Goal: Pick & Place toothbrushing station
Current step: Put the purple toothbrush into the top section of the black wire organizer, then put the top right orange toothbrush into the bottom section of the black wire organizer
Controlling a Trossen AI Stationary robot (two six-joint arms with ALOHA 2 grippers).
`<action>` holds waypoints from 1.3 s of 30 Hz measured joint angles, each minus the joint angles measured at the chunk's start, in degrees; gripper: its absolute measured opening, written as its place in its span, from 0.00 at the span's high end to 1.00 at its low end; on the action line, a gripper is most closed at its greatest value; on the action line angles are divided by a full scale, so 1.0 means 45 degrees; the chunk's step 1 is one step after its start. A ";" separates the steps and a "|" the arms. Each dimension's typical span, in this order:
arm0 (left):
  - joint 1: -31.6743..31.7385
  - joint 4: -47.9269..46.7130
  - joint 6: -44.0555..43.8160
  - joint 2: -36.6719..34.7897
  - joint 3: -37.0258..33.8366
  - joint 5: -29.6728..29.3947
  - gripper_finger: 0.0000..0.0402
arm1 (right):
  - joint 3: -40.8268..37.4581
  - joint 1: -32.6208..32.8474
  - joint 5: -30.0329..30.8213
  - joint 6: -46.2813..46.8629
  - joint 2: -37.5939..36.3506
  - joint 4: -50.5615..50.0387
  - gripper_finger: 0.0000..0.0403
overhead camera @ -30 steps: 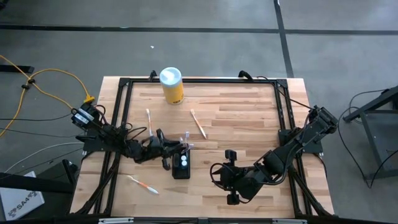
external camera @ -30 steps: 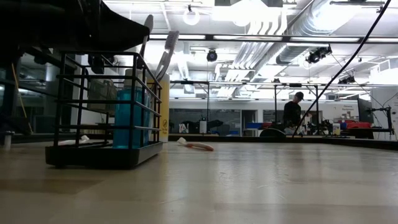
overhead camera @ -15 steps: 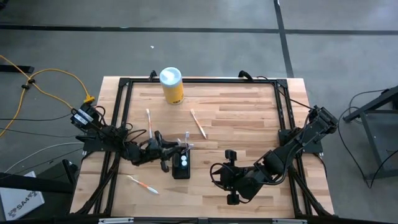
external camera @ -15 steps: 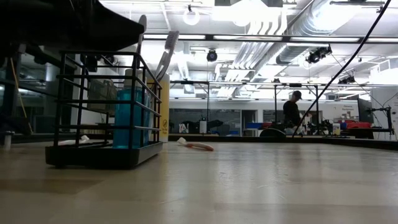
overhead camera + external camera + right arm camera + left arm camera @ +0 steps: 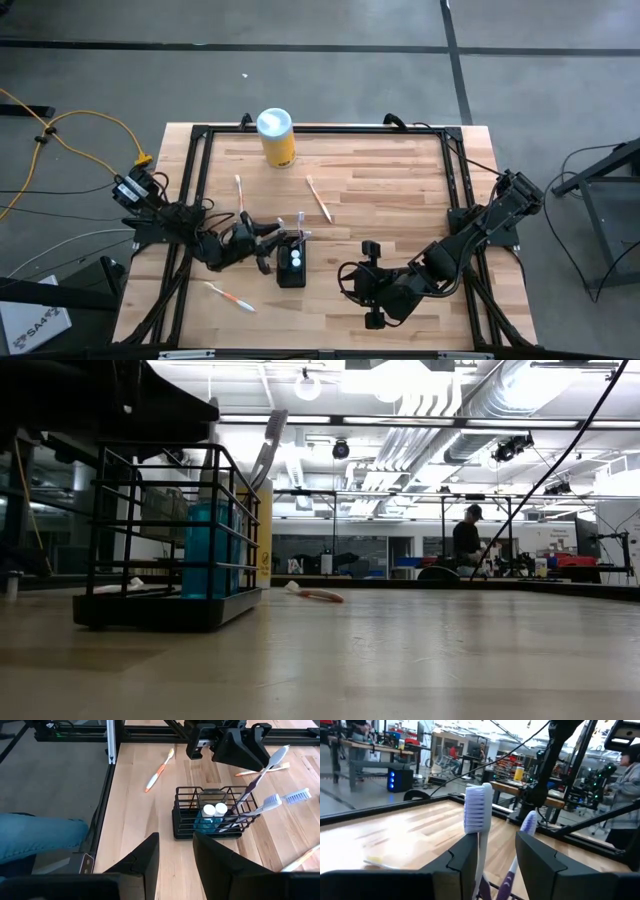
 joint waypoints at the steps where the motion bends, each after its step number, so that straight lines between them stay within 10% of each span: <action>1: -0.0071 0.0000 -0.0139 0.0000 0.0000 -0.0038 0.68 | 0.0000 0.0001 -0.0001 0.0000 0.0000 0.0008 0.72; 15: 0.0672 -0.0971 -0.2257 -0.0010 0.0000 0.2001 0.68 | 0.0000 0.0001 -0.0088 -0.0136 0.0000 0.0373 0.72; 39: -0.0908 -0.1317 -0.2289 -0.0010 0.0056 0.0421 0.68 | 0.0000 0.0025 -0.0343 -0.0102 0.0005 0.0416 0.72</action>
